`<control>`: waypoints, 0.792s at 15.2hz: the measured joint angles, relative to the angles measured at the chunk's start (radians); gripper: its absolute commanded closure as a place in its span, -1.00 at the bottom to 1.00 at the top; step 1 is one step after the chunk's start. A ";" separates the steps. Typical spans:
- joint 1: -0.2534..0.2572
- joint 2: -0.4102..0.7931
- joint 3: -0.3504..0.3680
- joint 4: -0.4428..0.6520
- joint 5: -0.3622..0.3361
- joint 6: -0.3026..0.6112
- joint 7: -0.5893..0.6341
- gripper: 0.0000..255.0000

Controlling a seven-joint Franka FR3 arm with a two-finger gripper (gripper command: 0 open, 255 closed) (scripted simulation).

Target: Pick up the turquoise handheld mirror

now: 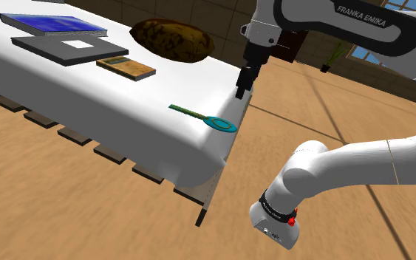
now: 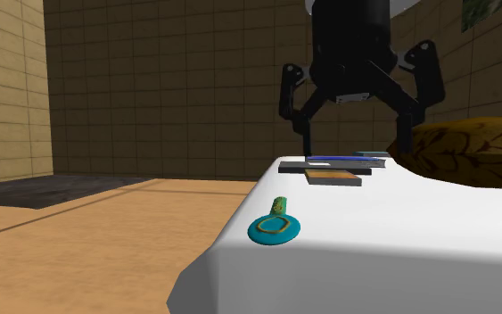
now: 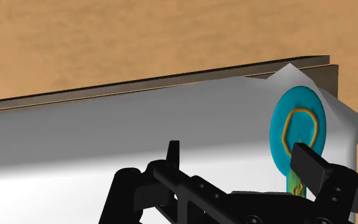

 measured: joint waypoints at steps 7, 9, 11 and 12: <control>0.019 0.103 0.091 0.005 0.055 0.083 0.102 -1.00; 0.026 0.154 0.130 0.013 0.074 0.120 0.146 -1.00; 0.033 0.195 0.165 0.018 0.090 0.152 0.188 -1.00; 0.034 0.221 0.180 0.028 0.094 0.166 0.204 -1.00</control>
